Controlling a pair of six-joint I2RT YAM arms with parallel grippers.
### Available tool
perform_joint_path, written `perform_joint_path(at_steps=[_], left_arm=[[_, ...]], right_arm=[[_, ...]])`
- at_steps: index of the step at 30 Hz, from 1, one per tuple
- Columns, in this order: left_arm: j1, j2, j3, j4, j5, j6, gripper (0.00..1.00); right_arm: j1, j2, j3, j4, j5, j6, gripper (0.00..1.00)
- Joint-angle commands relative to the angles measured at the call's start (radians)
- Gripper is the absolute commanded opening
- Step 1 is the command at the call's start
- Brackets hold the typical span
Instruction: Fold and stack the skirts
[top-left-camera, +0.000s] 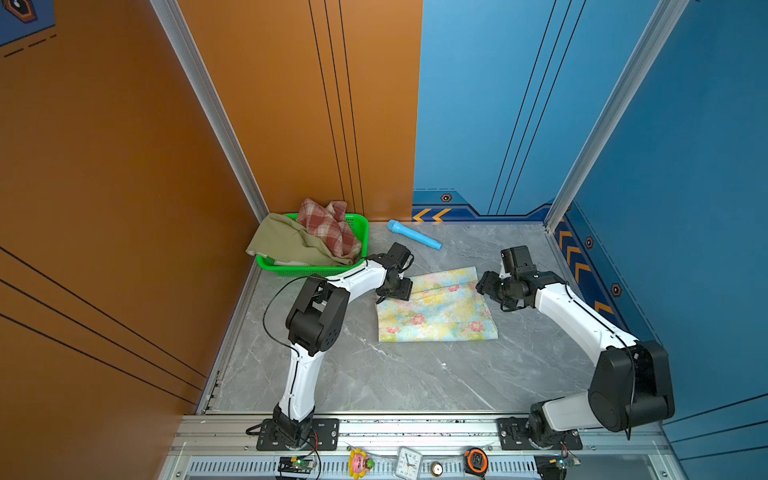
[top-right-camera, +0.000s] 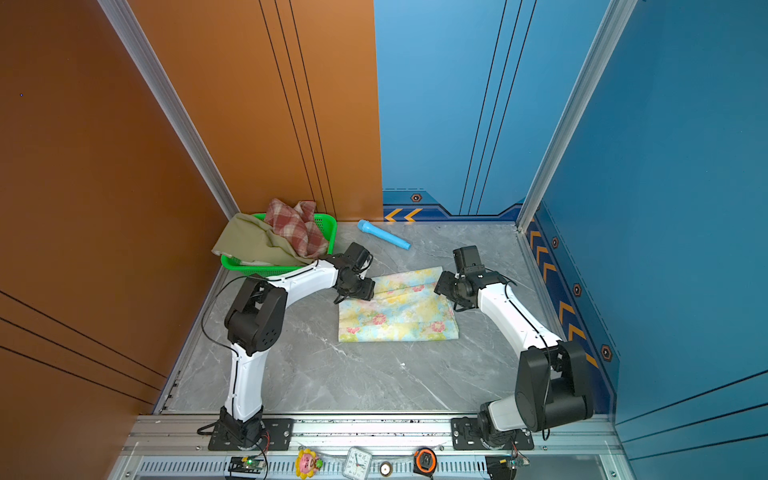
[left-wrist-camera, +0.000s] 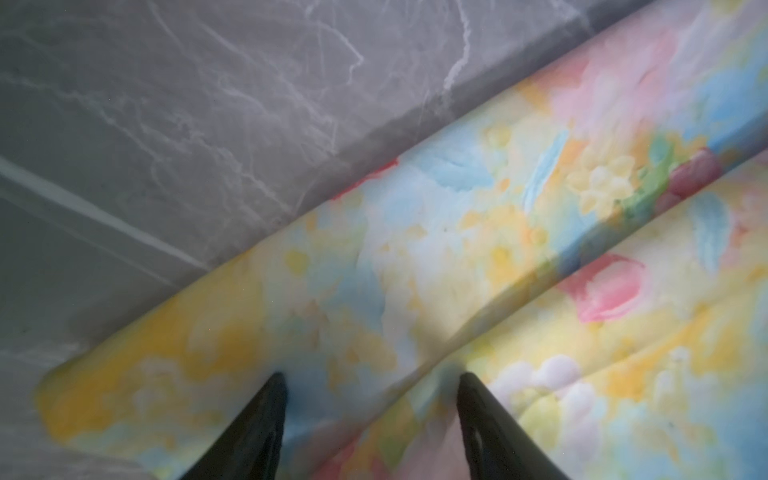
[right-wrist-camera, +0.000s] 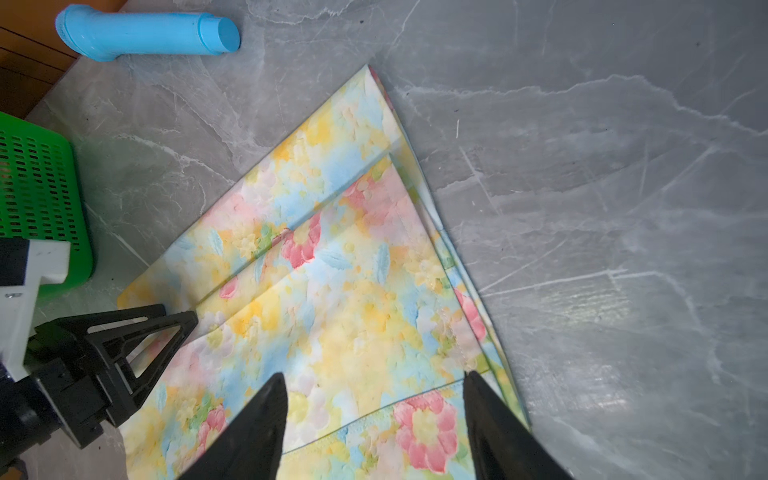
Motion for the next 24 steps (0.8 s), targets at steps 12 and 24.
perform_joint_path(at_steps=[12,24], left_arm=[[-0.086,-0.199,-0.291,0.104,0.029,-0.358,0.67],[-0.224,-0.312,-0.422,0.143,0.009,-0.447,0.67]], right_arm=[[0.051,0.2,0.024,0.029,-0.003,0.025,0.66],[0.118,0.6,0.347,0.088,-0.075,-0.078,0.64]])
